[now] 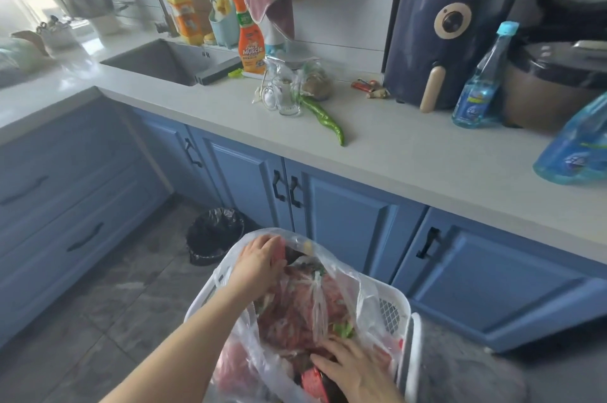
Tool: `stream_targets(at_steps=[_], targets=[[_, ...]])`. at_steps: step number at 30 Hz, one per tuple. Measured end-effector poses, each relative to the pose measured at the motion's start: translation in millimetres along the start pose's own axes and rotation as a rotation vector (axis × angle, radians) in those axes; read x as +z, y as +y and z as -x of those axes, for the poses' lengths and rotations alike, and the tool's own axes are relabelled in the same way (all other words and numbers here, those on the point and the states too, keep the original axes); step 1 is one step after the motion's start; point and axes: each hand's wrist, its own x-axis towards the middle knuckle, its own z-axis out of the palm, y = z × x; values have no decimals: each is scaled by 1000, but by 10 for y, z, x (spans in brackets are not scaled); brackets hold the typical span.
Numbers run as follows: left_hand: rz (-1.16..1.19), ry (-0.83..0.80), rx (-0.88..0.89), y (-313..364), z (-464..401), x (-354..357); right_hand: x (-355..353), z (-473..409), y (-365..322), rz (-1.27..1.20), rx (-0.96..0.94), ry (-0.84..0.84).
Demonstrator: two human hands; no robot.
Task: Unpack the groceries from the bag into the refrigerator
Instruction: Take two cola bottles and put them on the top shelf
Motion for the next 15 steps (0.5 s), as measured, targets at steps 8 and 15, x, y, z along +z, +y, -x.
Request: stream_targets(at_steps=[8, 15], targets=[[-150, -167, -53, -222, -317, 105, 184, -25, 80, -145, 25, 27], [-236, -73, 84, -210, -287, 78, 87, 198, 113, -126, 66, -23]])
